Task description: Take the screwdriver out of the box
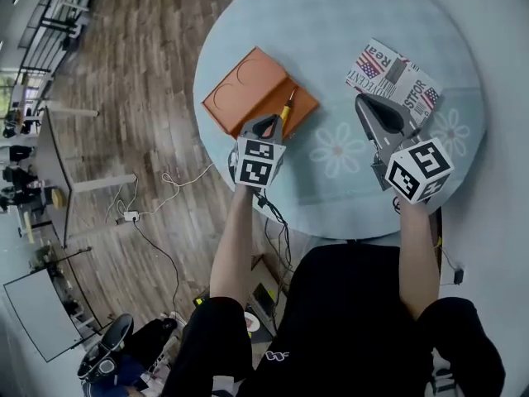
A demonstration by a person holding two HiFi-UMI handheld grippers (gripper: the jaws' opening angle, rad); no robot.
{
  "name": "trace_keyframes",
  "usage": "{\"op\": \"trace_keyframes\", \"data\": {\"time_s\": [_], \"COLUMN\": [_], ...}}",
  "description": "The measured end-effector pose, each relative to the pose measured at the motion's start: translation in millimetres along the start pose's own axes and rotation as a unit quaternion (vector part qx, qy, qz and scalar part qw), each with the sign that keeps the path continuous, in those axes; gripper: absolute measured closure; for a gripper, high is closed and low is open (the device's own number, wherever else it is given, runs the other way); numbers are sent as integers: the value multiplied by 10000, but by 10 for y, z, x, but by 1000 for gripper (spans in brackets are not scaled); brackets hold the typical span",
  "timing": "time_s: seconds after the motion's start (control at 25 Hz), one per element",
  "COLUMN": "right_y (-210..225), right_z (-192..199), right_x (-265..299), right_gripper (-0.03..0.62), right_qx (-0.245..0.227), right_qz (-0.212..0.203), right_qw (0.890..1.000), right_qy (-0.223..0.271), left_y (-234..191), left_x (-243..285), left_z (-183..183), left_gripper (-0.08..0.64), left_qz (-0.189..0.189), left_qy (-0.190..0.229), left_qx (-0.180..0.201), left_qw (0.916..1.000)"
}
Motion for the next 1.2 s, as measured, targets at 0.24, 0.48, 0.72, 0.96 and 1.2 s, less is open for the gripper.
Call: {"op": "trace_keyframes", "data": {"time_s": [0.24, 0.48, 0.72, 0.96, 1.2], "right_y": [244, 375, 302, 142, 71], "right_z": [206, 291, 285, 339, -7], "right_x": [-201, -257, -113, 0, -259], "right_gripper": [583, 583, 583, 583, 583], "right_qx": [201, 258, 215, 161, 50], "right_qz": [388, 568, 371, 20, -424], "right_qw": [9990, 9977, 9984, 9983, 9973], "right_qy": [-135, -264, -369, -559, -605], "left_y": [-141, -194, -135, -151, 17], "left_x": [698, 1061, 1117, 1049, 373], "left_z": [151, 252, 296, 246, -330], "left_gripper": [450, 420, 439, 480, 482], "left_qz": [295, 472, 623, 517, 252], "left_qy": [-909, -1735, -1904, -2011, -901], "left_qx": [156, 103, -7, -364, -1049], "left_qw": [9953, 9837, 9797, 9775, 9901]}}
Point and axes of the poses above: the fingertips, and each gripper's own axes: x forward along the fingers, y to its right, z out of its underside, the point moved 8 cm from there along -x, backward along the fingers
